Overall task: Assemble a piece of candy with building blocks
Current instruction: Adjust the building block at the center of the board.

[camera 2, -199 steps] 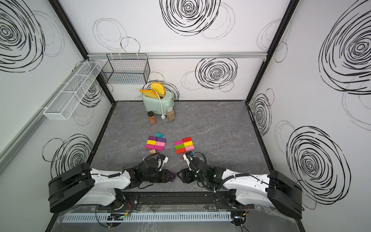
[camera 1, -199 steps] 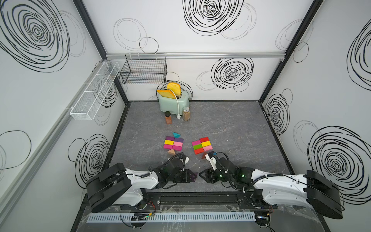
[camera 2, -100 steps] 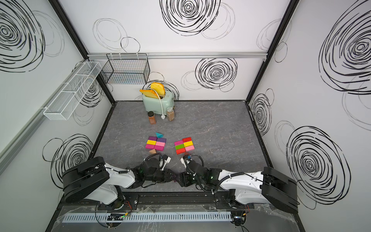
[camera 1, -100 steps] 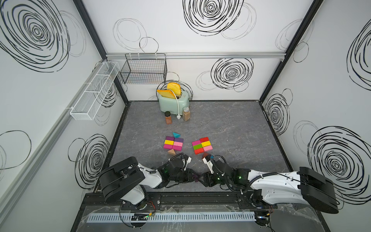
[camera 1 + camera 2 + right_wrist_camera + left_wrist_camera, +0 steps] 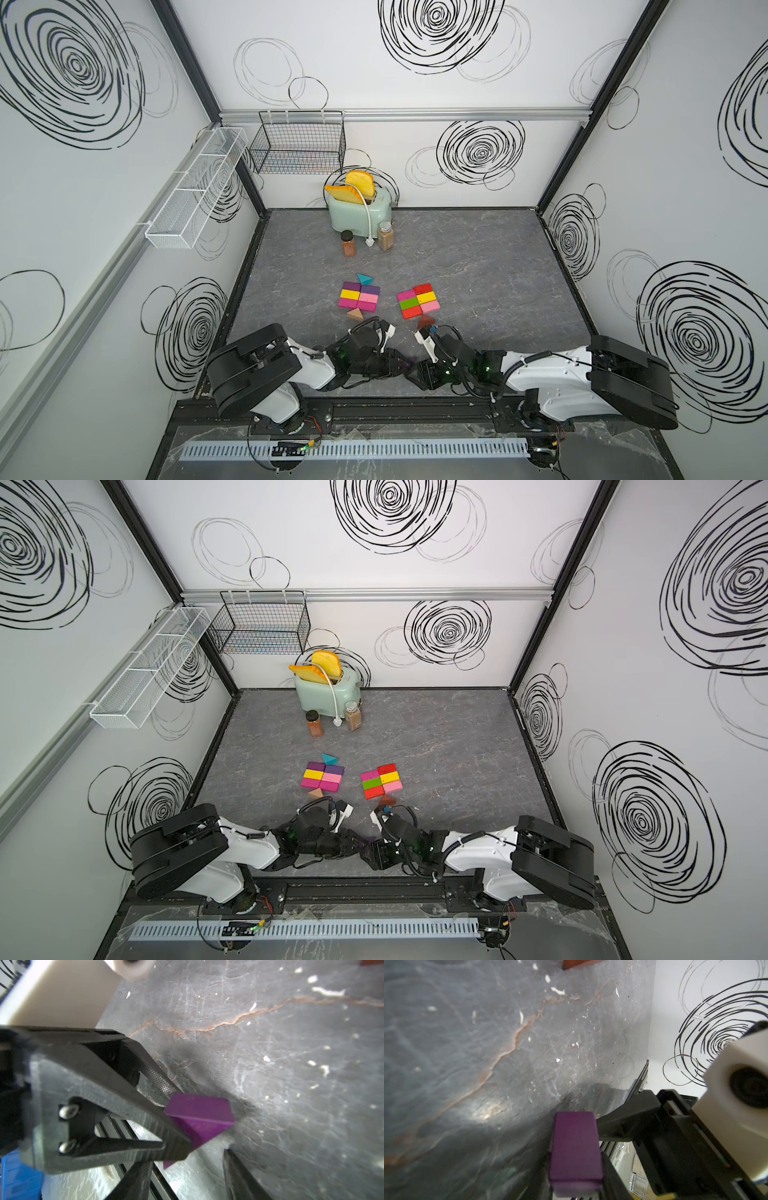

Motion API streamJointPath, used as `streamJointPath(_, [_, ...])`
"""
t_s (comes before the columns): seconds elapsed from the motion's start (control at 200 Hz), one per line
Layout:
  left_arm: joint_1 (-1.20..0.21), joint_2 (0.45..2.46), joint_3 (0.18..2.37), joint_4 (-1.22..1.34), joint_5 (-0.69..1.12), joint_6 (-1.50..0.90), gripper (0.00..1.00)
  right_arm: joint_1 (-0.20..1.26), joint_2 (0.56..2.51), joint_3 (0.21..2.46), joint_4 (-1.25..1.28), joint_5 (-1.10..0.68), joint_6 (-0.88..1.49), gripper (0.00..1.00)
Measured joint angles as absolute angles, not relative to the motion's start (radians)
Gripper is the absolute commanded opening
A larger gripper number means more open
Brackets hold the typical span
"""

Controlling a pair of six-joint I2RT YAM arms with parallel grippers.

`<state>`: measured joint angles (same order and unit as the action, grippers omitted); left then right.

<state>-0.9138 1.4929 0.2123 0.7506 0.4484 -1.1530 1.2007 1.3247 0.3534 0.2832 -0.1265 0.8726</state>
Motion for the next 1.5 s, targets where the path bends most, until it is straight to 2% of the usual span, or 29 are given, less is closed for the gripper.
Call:
streamJointPath(0.1, [-0.911,1.495,0.213,0.751,0.449,-1.153,0.33,1.201,1.352,0.372,0.283,-0.128,0.859,0.48])
streamJointPath(0.315, [-0.907,1.509,0.219,0.762,0.451,-1.153,0.35,1.201,1.369,0.387,0.277,-0.128,0.836,0.48])
streamJointPath(0.47, [-0.905,1.515,0.219,0.767,0.456,-1.156,0.47,1.201,1.369,0.387,0.278,-0.127,0.831,0.48])
streamJointPath(0.575, [-0.901,1.516,0.223,0.774,0.461,-1.16,0.5,1.2,1.369,0.385,0.283,-0.127,0.829,0.48])
streamJointPath(1.095, [-0.847,1.458,0.219,0.693,0.477,-1.131,0.52,1.169,1.368,0.379,0.314,-0.101,0.818,0.47])
streamJointPath(1.501, [-0.833,1.465,0.169,0.78,0.485,-1.137,0.5,1.168,1.362,0.368,0.371,-0.121,0.794,0.48])
